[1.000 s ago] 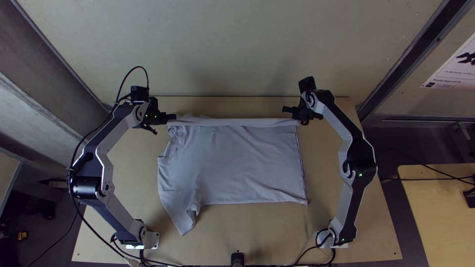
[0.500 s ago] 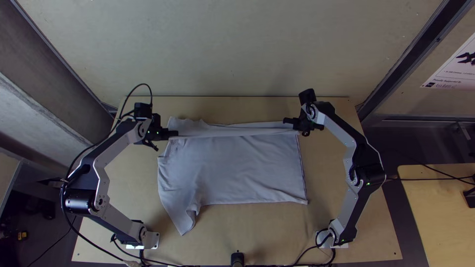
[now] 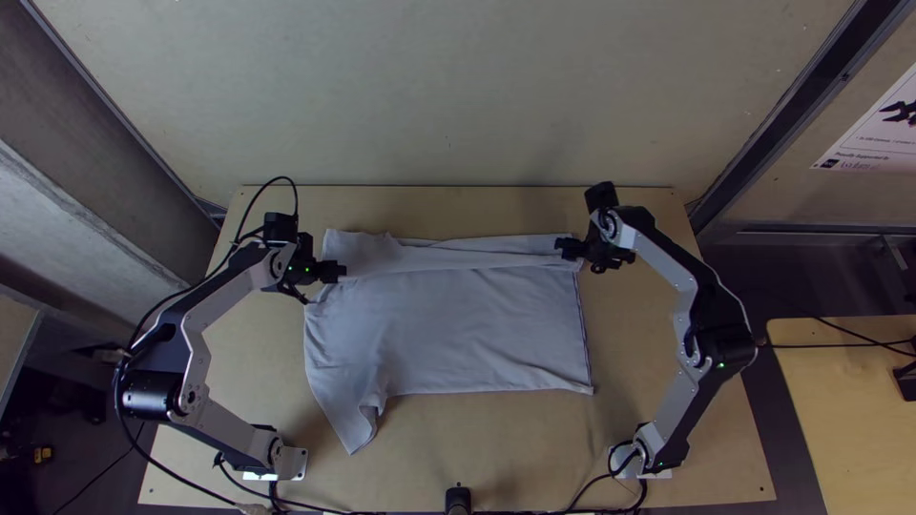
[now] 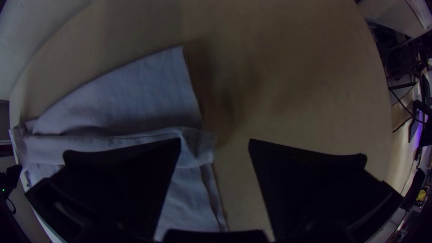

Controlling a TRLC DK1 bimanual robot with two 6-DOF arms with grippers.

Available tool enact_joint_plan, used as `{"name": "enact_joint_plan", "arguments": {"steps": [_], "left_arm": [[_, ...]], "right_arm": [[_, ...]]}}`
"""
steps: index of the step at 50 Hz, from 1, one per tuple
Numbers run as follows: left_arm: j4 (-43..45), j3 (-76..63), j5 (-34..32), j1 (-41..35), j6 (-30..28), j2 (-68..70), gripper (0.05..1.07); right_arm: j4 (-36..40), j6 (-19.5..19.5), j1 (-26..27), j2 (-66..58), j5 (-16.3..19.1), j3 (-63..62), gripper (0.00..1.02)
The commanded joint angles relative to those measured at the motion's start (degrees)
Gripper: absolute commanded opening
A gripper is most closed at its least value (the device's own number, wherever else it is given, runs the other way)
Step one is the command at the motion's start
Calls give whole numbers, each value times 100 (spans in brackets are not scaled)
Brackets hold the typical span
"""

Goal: Fold the t-shirt

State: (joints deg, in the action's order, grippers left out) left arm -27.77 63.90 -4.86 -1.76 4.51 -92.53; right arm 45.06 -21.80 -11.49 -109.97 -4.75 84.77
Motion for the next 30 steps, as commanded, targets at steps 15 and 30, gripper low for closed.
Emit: {"name": "enact_joint_plan", "arguments": {"steps": [15, 30], "left_arm": [[-1301, 79, -173, -70, -12, 1615, 102], [-2716, -132, -208, -290, -100, 2556, 102]], "right_arm": [[144, 185, 199, 1997, -52, -1086, 99], [724, 106, -12, 3817, -34, -1973, 99]]}}
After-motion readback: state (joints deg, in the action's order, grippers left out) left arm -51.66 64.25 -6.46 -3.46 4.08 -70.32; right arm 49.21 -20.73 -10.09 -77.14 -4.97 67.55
